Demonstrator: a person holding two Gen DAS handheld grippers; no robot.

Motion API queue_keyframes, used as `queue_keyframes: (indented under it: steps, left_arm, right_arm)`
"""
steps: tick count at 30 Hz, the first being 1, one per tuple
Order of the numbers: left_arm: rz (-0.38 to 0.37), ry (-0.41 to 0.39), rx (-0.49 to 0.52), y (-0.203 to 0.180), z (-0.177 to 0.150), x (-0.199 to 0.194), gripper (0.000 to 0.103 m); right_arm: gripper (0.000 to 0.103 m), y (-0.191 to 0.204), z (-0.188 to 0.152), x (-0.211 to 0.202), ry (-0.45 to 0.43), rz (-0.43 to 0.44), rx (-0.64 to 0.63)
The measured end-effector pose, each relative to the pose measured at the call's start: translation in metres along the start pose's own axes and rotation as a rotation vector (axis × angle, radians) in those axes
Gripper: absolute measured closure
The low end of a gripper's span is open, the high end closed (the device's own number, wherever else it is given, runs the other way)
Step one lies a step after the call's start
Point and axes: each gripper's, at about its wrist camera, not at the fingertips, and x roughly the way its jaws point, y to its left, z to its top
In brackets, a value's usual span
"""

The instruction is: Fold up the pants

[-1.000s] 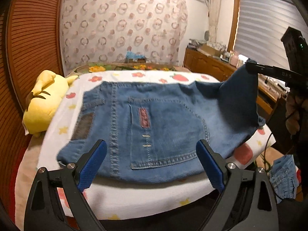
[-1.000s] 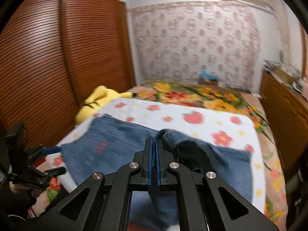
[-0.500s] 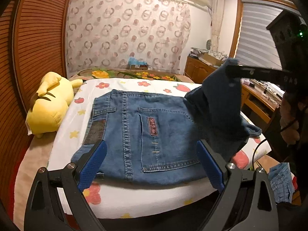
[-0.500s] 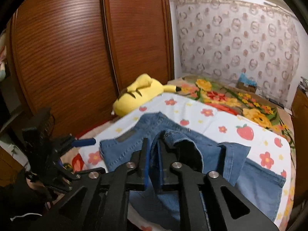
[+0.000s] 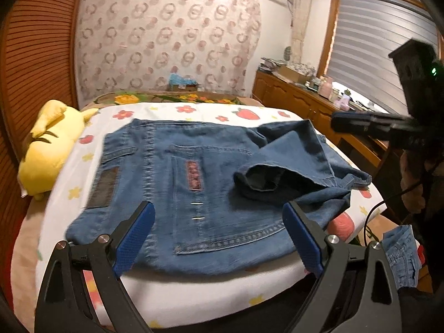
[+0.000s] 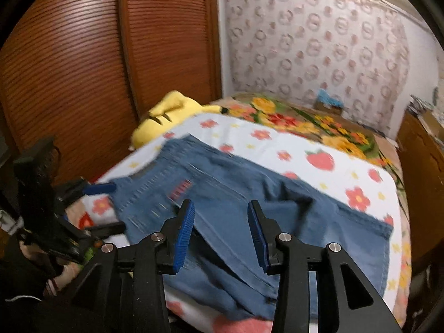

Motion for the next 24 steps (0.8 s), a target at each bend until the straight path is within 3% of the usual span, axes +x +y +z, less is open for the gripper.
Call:
queue_keyframes:
  steps: [5,10,17,19,24]
  left_arm:
    - [-0.044,0.032,0.042,-0.012,0.005,0.022,0.027]
    - [-0.042,0.087,0.081,-0.024,0.013,0.051,0.028]
    - [-0.032,0.106,0.137,-0.036,0.027,0.078,0.028]
    - [-0.052,0.105,0.143,-0.037,0.029,0.08,0.034]
    - [-0.123,0.079,0.146,-0.038,0.028,0.076,0.069]
  right_arm:
    - [0.062,-0.018,-0.019,0.01,0.043,-0.047,0.056]
    - [0.062,-0.024,-0.027,0.016,0.086,-0.104,0.082]
    - [0.061,-0.028,-0.036,0.031,0.144,-0.095,0.141]
    - [0.061,-0.031,-0.04,0.033,0.148,-0.071,0.162]
    - [0.062,-0.031,-0.038,0.041,0.152,-0.024,0.187]
